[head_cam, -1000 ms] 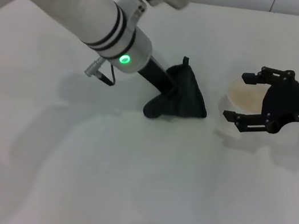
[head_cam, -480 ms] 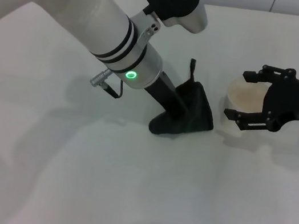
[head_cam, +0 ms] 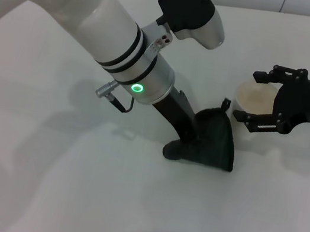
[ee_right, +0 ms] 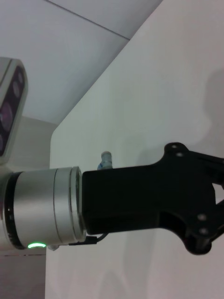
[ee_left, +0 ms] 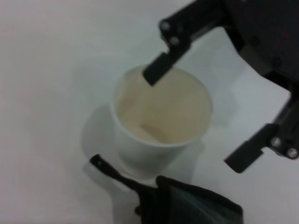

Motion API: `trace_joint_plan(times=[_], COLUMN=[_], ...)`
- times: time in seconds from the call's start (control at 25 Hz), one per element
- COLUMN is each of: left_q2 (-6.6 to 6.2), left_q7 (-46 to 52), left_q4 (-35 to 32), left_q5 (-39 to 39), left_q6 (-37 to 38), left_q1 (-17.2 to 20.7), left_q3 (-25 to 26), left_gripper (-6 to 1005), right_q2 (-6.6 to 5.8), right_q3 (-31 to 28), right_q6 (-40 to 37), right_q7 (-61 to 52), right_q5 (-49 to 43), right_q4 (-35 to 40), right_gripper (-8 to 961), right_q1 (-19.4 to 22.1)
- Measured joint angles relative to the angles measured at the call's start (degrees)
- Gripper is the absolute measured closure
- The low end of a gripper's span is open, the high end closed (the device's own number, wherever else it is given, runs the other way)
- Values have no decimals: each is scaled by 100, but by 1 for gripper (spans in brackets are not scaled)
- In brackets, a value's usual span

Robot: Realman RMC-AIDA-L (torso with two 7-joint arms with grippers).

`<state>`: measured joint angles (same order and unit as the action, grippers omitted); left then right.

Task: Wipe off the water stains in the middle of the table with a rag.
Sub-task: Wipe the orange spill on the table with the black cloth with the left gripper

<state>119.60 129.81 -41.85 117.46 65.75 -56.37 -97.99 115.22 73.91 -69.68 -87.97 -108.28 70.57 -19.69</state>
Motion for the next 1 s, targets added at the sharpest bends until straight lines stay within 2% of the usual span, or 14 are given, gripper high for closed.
trace_joint_plan(times=[0.2, 0.4, 0.6, 0.84, 1.0], left_q2=[-16, -25, -46, -51, -52], left_q7=[461, 1215, 2137, 2401, 2361], left_q4=[31, -3, -6, -15, -213], left_q5=[387, 1164, 1998, 2821, 3000], left_q6=[18, 12, 98, 440, 667], left_q1=[-2, 31, 12, 33, 113], left_q3=[90, 592, 840, 1572, 1746], left_gripper=[921, 920, 919, 918, 918], right_q2=[0, -2, -7, -9, -17], right_q3=[0, 0, -7, -9, -16], right_q6=[0, -5, -20, -28, -35], right_q7=[0, 0, -1, -11, -27], right_q5=[0, 0, 0, 0, -1], right_q4=[0, 2, 21, 32, 58], right_gripper=[80, 81, 81, 81, 81], right_q1=[17, 39, 43, 47, 88])
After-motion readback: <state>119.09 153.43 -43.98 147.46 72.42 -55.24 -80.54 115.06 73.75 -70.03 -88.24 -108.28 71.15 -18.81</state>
